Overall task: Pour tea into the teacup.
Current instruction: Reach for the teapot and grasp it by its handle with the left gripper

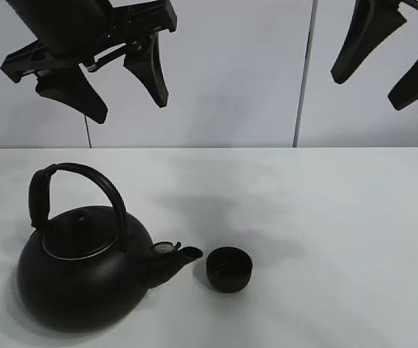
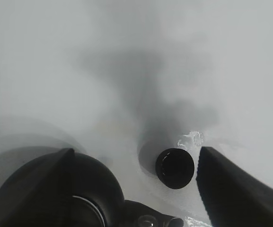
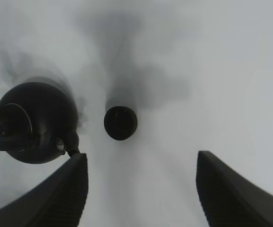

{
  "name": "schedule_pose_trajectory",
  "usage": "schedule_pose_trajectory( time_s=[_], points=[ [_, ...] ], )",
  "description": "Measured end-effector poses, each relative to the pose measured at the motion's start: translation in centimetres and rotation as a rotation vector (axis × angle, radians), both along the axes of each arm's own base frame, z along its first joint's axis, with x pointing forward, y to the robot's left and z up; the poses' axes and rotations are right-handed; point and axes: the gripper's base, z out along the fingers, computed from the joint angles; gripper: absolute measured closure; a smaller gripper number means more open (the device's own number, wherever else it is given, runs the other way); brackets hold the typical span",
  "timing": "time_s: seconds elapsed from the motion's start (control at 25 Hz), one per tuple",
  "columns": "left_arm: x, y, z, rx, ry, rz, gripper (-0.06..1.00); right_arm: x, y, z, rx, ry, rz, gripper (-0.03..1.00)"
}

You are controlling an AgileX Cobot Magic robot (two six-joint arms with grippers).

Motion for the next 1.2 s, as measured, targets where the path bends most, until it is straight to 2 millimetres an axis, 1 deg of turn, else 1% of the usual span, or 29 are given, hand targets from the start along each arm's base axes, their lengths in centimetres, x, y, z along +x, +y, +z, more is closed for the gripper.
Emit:
schedule_pose_trajectory(
  time_s=[0.16, 0.6, 1.2],
  points=[
    [0.00, 0.00, 0.00, 0.000, 0.000, 0.000, 0.42, 0.00, 0.24, 0.10, 0.032, 0.002, -0.005, 0.51],
    [0.03, -0.01, 0.02, -0.002, -0.004, 0.001, 0.42, 0.01, 0.24, 0.11, 0.031, -0.001, -0.002, 0.51],
    [0.75, -0.26, 0.53, -0.044, -0.095, 0.014, 0.43, 0.03, 0.18, 0.09, 0.020, -0.006, 0.006, 0.51]
  ],
)
